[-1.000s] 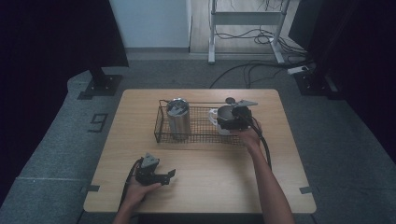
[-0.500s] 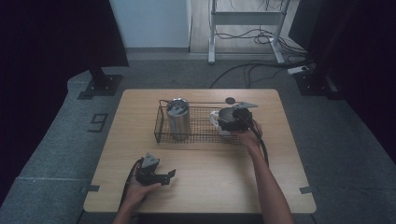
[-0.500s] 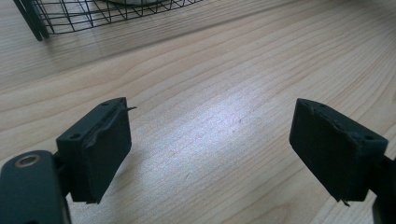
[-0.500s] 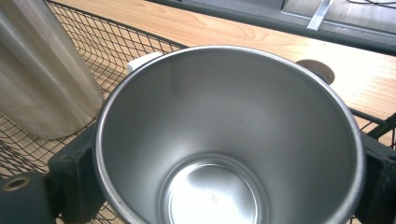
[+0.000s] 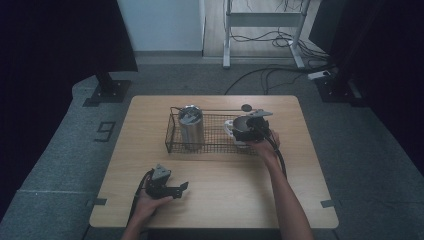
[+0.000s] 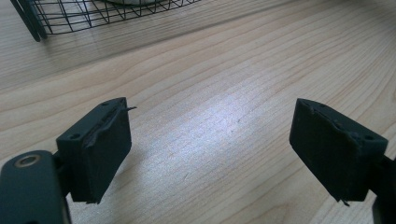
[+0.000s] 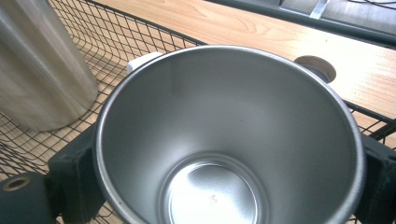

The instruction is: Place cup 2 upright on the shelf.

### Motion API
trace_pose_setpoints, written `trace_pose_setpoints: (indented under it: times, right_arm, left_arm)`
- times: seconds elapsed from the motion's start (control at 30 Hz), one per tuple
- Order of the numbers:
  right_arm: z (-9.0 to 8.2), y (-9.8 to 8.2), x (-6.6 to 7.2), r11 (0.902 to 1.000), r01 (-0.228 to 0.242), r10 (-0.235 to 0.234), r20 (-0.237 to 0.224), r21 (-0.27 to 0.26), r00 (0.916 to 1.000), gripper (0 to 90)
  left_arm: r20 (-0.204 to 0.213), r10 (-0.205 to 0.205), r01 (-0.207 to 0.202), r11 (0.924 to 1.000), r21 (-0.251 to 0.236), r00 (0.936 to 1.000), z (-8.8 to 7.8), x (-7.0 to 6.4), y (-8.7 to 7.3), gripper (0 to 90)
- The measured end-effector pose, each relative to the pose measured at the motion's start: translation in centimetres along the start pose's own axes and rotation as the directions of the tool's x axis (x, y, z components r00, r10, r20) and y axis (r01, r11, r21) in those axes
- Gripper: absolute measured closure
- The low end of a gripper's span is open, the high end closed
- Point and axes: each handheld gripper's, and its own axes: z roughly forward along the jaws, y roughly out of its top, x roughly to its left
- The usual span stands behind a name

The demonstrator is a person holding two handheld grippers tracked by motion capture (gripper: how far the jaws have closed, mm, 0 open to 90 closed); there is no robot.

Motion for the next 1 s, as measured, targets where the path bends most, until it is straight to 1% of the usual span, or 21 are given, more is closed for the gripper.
trace_pose_setpoints:
  times: [0.27, 0.5, 0.6, 0.67, 0.77, 0.93, 1.0]
  right_arm:
    - [0.20, -0.02, 0.13, 0.9996, 0.014, -0.015, 0.020, 0.025, 0.9997, 6.6]
    - [0.37, -0.06, 0.23, 0.9989, 0.023, -0.024, 0.022, 0.041, 0.9995, 6.5]
    - [0.47, -0.07, 0.28, 0.9982, 0.027, -0.029, 0.038, 0.054, 0.9989, 6.5]
    - [0.52, -0.08, 0.24, 0.9981, 0.020, -0.022, 0.036, 0.058, 0.9991, 6.5]
    - [0.55, -0.10, 0.27, 0.9971, 0.031, -0.033, 0.032, 0.069, 0.9989, 6.5]
    - [0.52, -0.13, 0.20, 0.9968, 0.030, -0.032, 0.028, 0.075, 0.9991, 6.3]
    - [0.51, 0.02, 0.17, 0.9947, 0.030, -0.033, 0.026, 0.099, 0.9991, 6.1]
  left_arm:
    - [0.000, 0.001, -0.001, 1.0000, 0.002, 1.0000, 0.01, -0.03, 0.01, 13.2]
    - [0.000, 0.001, -0.001, 1.0000, 0.001, 1.0000, 0.00, -0.03, 0.01, 13.2]
    - [-0.001, 0.002, -0.002, 1.0000, 0.001, 1.0000, 0.00, -0.05, 0.01, 13.2]
    - [0.000, 0.002, -0.002, 1.0000, 0.001, 1.0000, 0.00, -0.07, 0.01, 13.2]
    - [0.000, 0.004, -0.004, 1.0000, 0.002, 1.0000, 0.00, -0.09, 0.02, 13.2]
    - [0.006, 0.006, -0.006, 1.0000, 0.003, 1.0000, 0.04, -0.14, -0.01, 13.2]
    - [0.008, 0.009, -0.009, 1.0000, 0.003, 0.9999, 0.03, -0.16, -0.01, 13.1]
